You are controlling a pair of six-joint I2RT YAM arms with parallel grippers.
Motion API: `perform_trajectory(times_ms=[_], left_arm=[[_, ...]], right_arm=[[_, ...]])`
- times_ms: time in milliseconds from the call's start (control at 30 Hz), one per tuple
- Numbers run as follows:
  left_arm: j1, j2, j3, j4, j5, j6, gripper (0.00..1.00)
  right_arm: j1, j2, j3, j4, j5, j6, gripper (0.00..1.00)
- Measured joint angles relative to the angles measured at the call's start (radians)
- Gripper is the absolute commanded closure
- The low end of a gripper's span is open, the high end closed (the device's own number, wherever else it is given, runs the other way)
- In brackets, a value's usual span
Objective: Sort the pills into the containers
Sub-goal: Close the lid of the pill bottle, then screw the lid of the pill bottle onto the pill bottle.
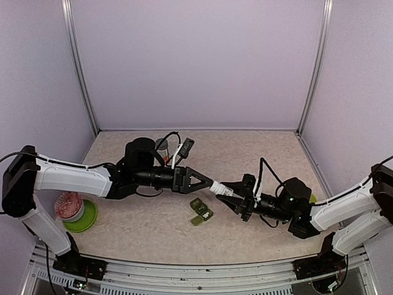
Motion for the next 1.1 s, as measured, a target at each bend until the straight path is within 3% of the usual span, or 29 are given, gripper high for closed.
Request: perform_trajectory(times_ms=[267,400,533,1100], left_arm=[[-0.01,0.0,0.002,-0.02,-0.001,-0.008,0.24],[-0.026,0.0,0.002,0.013,0.0,-0.02,0.16],[-0.042,0.0,0.002,0.064,-0.001,-0.041,0.01],[-0.064,0.0,0.002,0.119,-0.027,-0.053,0.01]], right_arm=[[0.01,-0.013,0.002,-0.055,0.024,-0.046,1.0],[0.018,-0.012,0.002,-0.051,0.044,-0.045,1.0],[0.029,0.003,0.015,-0.043,0.075,-0.037,1.0],[0.045,0.021,0.031,-0.019,0.156,-0.034,1.0]])
